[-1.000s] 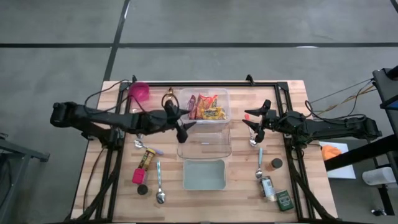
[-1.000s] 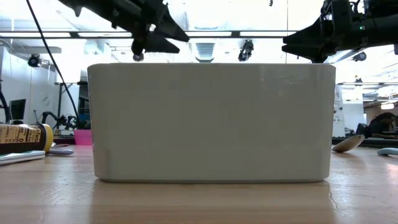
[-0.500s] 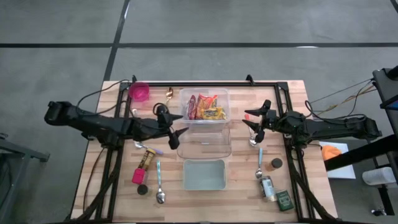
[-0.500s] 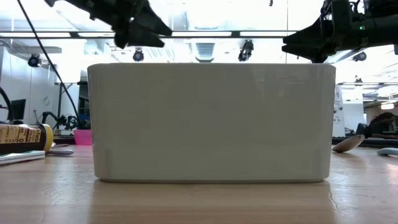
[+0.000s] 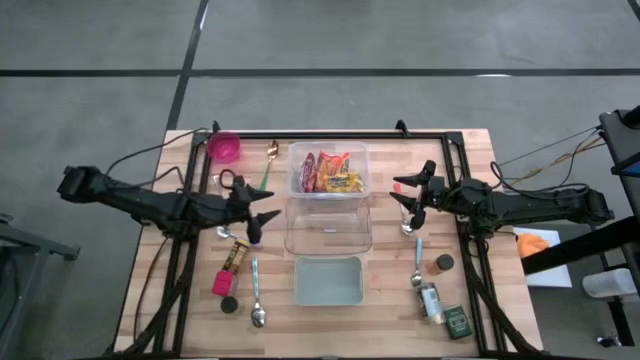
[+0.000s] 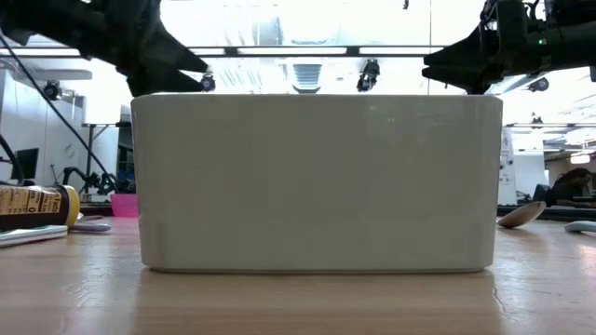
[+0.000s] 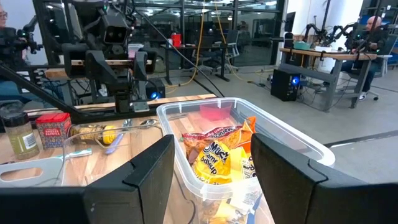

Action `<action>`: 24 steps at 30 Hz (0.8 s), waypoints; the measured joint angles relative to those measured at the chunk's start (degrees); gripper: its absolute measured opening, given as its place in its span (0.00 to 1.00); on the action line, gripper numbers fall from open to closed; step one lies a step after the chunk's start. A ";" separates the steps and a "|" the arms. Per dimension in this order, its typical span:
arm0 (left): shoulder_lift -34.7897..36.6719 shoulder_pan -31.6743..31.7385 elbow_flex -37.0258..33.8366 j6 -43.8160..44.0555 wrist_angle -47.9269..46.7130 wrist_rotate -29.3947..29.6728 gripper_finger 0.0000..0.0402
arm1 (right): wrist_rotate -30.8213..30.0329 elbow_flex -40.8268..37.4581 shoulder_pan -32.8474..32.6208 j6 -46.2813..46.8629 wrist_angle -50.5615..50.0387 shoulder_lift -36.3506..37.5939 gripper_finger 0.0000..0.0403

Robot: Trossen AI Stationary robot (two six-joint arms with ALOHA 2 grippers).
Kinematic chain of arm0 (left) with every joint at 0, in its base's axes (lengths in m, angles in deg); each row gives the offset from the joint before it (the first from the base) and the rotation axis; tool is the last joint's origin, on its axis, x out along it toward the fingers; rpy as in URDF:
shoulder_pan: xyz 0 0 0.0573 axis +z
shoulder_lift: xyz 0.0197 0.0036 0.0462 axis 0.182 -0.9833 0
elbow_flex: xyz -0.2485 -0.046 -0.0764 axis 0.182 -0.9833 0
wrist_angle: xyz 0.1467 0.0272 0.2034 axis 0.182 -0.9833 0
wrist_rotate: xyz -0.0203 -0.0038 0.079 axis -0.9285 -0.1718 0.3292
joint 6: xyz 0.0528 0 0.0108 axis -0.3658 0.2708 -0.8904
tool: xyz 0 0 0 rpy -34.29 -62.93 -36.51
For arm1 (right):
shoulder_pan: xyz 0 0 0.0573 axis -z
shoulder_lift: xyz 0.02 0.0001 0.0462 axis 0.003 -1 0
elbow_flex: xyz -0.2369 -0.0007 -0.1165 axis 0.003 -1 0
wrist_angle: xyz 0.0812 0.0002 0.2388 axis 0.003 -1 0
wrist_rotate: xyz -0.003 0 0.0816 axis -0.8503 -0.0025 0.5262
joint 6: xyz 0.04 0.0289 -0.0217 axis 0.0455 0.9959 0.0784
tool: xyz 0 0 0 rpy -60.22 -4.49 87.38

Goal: Pick & Place Food Item
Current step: Put the yellow spice bottle into the transparent bin

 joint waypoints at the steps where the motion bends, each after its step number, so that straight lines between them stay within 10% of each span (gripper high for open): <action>1: 0.98 0.00 -0.62 0.03 0.24 -0.20 0.70 | 0.01 0.00 0.01 0.00 0.00 0.00 0.52; 24: 5.92 0.00 -4.02 12.46 -0.13 -1.45 0.70 | 0.01 0.00 -0.01 0.00 0.00 0.00 0.52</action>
